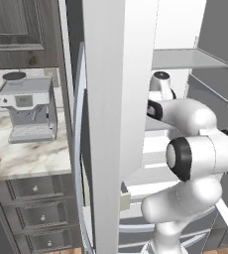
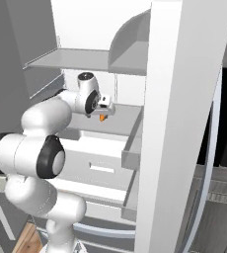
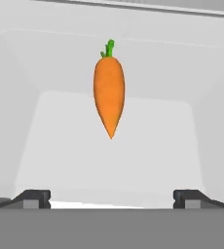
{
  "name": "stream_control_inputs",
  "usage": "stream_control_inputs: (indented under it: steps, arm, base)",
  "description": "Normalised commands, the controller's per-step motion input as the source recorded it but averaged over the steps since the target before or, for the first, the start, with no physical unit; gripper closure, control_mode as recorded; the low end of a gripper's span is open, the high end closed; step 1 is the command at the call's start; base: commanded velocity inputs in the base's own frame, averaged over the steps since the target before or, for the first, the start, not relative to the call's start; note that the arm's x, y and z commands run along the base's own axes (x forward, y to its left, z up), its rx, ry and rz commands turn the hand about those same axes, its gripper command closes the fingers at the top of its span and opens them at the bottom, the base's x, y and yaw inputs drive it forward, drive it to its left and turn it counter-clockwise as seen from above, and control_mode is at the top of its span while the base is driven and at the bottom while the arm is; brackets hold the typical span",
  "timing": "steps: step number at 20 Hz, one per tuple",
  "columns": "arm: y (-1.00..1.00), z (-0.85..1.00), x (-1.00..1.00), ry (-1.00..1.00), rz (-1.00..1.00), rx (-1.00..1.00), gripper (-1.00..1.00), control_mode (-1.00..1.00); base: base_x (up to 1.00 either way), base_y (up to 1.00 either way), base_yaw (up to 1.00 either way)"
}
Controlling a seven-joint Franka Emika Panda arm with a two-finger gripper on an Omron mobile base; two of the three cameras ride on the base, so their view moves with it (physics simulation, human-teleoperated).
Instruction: Take the cheese, fish, and carrot from the fridge and place them on the plate on the dining counter to create an appetizer plate.
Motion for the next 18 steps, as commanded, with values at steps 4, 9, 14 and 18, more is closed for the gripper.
stream_control_inputs:
  steps: [4,9,14,18]
  arm:
    - [0.0,-0.34,0.64,0.0,0.0,0.06,-1.0,-1.0]
    - [0.0,-0.33,0.65,0.0,0.0,0.05,-1.0,-1.0]
    - [0.0,-0.36,0.54,0.0,0.0,0.02,-1.0,-1.0]
    - [0.0,-0.33,0.47,0.0,0.0,0.01,-1.0,-1.0]
  base:
    - [0.0,0.0,0.0]
    - [0.0,0.0,0.0]
    - [0.0,0.0,0.0]
    - [0.0,0.0,0.0]
